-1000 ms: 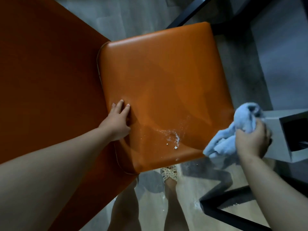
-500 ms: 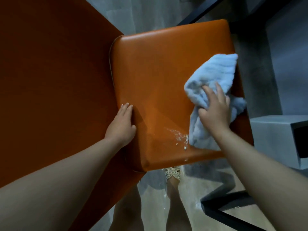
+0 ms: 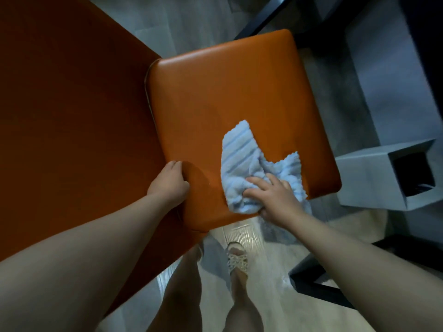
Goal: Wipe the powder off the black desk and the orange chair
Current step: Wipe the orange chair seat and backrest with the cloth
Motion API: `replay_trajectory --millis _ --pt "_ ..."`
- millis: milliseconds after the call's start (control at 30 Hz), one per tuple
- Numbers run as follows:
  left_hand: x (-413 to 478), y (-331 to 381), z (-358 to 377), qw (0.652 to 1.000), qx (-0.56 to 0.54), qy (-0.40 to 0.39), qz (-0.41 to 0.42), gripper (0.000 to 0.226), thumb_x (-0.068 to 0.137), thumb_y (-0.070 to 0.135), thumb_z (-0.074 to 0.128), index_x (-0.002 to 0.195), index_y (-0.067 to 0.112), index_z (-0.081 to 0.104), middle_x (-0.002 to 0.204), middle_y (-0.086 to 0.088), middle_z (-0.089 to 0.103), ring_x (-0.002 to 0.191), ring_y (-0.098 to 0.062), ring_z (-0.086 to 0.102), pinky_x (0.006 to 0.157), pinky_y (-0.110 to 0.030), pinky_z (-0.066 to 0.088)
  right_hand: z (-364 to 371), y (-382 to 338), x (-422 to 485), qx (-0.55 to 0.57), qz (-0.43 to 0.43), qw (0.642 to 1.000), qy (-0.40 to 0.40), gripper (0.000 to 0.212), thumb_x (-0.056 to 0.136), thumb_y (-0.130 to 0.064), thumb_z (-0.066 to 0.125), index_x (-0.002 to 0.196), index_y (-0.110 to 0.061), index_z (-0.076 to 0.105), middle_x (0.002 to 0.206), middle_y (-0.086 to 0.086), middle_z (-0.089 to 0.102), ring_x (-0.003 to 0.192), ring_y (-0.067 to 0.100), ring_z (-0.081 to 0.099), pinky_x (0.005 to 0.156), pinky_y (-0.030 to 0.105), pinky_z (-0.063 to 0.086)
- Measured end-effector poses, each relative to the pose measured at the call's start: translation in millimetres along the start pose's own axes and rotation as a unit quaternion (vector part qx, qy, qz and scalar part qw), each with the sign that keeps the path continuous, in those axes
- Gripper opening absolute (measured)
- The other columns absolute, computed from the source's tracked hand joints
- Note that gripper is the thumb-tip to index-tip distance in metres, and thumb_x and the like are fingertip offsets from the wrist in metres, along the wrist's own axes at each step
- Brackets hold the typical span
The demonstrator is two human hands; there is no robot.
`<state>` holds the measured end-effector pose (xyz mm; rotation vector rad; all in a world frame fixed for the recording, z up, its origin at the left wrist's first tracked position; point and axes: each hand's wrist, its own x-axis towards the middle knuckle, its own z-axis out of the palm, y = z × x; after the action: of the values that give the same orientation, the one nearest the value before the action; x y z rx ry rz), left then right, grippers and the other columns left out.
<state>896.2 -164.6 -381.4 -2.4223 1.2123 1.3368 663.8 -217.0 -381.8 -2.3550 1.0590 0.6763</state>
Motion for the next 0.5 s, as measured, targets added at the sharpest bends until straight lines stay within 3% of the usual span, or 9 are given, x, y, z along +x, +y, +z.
replay_trajectory --millis 267,367,500 --pt "-34 4 10 0.999 0.027 0.024 -0.02 0.058 0.095 0.008 0.041 0.15 0.012 0.022 0.155 -0.009 0.024 0.138 -0.027 0.034 0.108 -0.039 0.039 12 26 -48 -0.076 -0.018 0.996 -0.044 0.038 0.091 -0.014 0.05 0.123 -0.036 0.053 0.144 -0.015 0.036 0.131 0.02 0.028 0.094 0.04 0.029" --pt "-45 3 16 0.998 0.056 0.024 -0.009 0.057 0.094 0.006 0.043 0.148 0.014 0.027 0.153 -0.007 0.029 0.132 -0.027 0.041 0.098 -0.035 0.045 14 42 -67 -0.04 0.041 0.996 -0.072 0.039 0.088 -0.017 0.052 0.121 -0.037 0.056 0.137 -0.011 0.045 0.128 0.021 0.033 0.094 0.041 0.034" --pt "-51 -3 17 0.996 0.083 0.022 0.005 0.06 0.094 0.004 0.042 0.15 0.018 0.025 0.155 -0.005 0.025 0.137 -0.027 0.035 0.102 -0.036 0.041 -7 42 -76 0.122 0.136 0.98 0.084 0.036 0.082 -0.019 0.053 0.115 -0.028 0.06 0.123 0.004 0.058 0.115 0.03 0.048 0.087 0.036 0.042"
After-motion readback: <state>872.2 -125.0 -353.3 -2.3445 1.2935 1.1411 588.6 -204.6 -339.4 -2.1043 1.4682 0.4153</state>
